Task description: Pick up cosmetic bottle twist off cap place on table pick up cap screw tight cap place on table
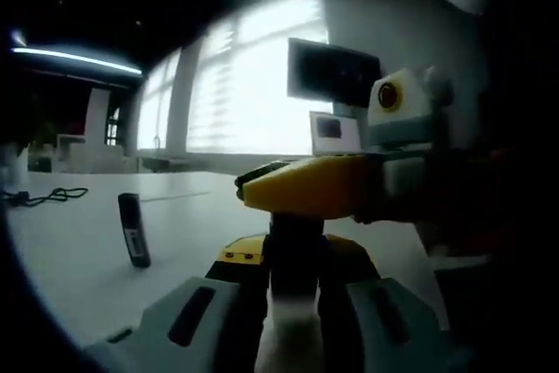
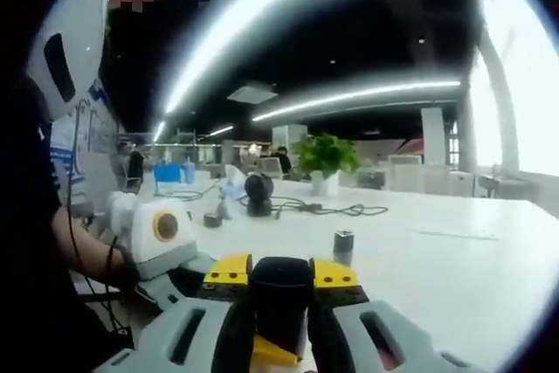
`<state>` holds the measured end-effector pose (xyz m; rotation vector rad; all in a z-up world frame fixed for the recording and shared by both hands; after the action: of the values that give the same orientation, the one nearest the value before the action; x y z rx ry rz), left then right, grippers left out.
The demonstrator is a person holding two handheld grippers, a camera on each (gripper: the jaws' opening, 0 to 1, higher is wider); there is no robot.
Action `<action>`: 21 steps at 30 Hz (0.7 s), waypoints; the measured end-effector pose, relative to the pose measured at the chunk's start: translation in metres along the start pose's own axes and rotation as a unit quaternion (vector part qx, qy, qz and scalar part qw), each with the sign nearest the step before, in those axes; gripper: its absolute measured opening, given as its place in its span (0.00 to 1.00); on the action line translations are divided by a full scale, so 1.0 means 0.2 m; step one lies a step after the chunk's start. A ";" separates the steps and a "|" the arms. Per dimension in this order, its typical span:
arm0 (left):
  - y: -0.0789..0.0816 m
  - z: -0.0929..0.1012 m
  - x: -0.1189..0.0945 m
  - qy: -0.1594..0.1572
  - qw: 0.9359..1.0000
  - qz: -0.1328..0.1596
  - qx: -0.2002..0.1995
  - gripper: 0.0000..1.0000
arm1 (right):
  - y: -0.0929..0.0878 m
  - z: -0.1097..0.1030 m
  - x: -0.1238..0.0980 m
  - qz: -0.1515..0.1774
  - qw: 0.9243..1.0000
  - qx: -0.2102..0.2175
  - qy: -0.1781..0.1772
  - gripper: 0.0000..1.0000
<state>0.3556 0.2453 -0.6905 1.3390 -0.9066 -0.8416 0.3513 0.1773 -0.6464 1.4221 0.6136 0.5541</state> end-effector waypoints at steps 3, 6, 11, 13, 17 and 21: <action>0.00 0.00 0.00 -0.004 1.000 0.000 -0.002 0.10 | 0.00 0.00 0.00 -0.004 1.000 0.004 0.031 0.16; 0.00 0.00 0.00 -0.006 1.000 0.001 0.000 0.11 | 0.00 0.01 0.01 0.001 0.997 0.005 0.076 0.16; 0.00 0.01 0.00 -0.017 1.000 0.001 -0.001 0.11 | 0.00 0.03 0.01 0.011 0.988 -0.004 0.155 0.17; 0.00 0.01 0.01 -0.017 1.000 0.002 -0.001 0.11 | 0.00 0.03 0.01 0.010 0.984 -0.002 0.180 0.17; 0.00 0.02 0.01 -0.019 1.000 0.002 -0.002 0.12 | 0.00 0.04 0.02 0.007 0.973 -0.005 0.232 0.17; 0.00 0.02 0.01 -0.019 1.000 0.003 -0.006 0.12 | 0.00 0.05 0.03 0.001 0.959 -0.005 0.284 0.17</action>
<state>0.3538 0.2415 -0.6908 1.3129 -0.9330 -0.8705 0.3635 0.1742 -0.6462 1.2507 1.0609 0.9783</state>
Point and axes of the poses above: the point that each gripper's makers call its tool centre point, and the gripper's own axes: x roughly forward along the fingers, z roughly to its right, y roughly out of its top, the point moved 6 cm from there along -x, roughly backward along the fingers, and after that the axes turned 3 degrees about -y, right-handed, at the moved point
